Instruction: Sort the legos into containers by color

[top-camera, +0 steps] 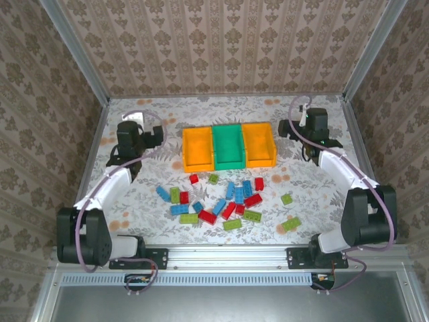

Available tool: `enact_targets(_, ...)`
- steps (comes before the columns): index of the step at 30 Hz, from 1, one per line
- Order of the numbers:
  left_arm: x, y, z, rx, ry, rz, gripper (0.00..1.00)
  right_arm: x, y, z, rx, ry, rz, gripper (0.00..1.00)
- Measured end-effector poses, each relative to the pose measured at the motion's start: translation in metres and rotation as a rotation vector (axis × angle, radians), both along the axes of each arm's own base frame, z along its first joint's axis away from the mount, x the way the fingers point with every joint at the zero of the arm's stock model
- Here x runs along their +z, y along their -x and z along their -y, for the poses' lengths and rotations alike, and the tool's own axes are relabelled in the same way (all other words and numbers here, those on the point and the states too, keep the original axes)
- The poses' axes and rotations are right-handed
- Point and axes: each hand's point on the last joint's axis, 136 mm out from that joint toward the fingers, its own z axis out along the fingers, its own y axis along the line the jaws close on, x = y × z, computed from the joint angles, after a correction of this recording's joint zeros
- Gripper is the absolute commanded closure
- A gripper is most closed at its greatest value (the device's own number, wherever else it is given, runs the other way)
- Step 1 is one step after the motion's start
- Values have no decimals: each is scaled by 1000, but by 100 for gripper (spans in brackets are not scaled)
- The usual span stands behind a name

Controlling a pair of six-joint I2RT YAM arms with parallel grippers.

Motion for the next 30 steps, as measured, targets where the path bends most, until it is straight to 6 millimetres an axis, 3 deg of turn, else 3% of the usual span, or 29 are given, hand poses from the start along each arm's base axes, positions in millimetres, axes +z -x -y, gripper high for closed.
enact_targets(2,-12,8,12,-23,35,-56,0,-10,3,-16,31,-8,-62,7)
enact_targets(6,-48,26,26,-47,73,-205,0,-58,19,-43,83,2,-251,8)
enact_targets(11,-73,46,48,-106,93,-309,0,-95,26,-54,89,27,-424,14)
enact_targets(15,-83,56,60,-140,104,-352,0,-103,25,-55,70,36,-472,24)
enact_targets(21,-95,58,64,-138,116,-390,0,-111,24,-60,47,23,-506,60)
enact_targets(27,-103,59,63,-121,116,-415,0,-111,16,-70,40,37,-509,75)
enact_targets(30,-108,60,62,-116,110,-431,0,-110,13,-73,33,43,-509,78)
